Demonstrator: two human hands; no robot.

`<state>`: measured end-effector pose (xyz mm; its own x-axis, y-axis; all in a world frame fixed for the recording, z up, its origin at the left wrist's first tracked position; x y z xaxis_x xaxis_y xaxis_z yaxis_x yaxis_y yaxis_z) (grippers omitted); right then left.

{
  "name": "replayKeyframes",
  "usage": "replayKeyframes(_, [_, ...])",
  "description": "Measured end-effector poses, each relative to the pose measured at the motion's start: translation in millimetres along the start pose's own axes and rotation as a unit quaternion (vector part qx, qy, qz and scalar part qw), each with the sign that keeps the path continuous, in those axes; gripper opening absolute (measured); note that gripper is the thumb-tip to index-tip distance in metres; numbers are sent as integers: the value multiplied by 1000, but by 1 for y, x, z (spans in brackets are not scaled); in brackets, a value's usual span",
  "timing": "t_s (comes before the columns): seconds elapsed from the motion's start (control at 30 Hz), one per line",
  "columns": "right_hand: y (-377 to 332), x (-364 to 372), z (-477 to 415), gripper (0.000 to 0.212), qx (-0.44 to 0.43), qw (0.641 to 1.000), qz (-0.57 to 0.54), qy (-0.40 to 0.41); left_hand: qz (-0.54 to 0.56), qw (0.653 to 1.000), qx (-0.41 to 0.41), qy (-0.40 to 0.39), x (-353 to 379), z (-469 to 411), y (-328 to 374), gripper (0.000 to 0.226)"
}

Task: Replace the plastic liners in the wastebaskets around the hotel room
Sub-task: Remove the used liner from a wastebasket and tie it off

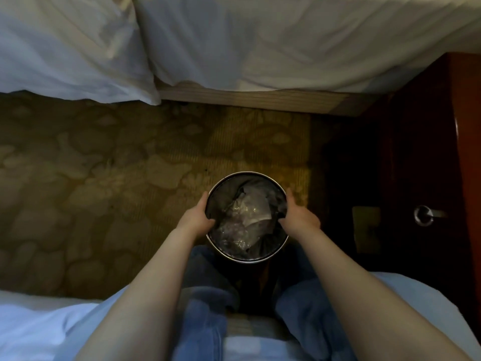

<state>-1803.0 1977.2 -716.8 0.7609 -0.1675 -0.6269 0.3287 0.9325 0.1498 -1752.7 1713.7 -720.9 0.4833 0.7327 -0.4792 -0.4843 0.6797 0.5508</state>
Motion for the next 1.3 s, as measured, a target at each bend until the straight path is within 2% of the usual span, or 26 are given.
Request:
replayKeyframes(0.17, [5,4,-2,89,-3,1000,-25,12,-35,998,11,43,-1,-2,-1,81])
replayKeyframes(0.4, [7,-7,13,89,-16,999,-44,15,-60,996,2,61,-10,9,7,87])
replayKeyframes(0.63, [15,-54,67,91,-70,995,-62,44,-50,995,50,69,-41,51,41,88])
replayKeyframes(0.87, [27,-115,142,86,-100,986,-89,99,-55,988,86,112,-84,114,87,89])
replayKeyframes(0.97, [31,-144,180,78,-123,980,-91,130,-65,983,98,141,-106,146,110,88])
replayKeyframes(1.13, [29,-191,246,48,-145,965,-94,198,-85,970,112,200,-152,202,137,88])
replayKeyframes(1.3, [7,-212,309,41,-178,944,-102,257,-104,944,154,274,-202,266,143,87])
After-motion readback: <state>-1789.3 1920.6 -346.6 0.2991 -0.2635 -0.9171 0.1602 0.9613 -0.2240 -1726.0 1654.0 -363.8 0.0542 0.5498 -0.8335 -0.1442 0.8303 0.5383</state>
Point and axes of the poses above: each hand's wrist, its own z-axis away from the middle knuckle, its own x-axis out of the palm, y = z × x, the point moved 10 cm from there along -z, towards the middle knuckle, and after that the axes turned 15 degrees about x, right-handed, at the moved point
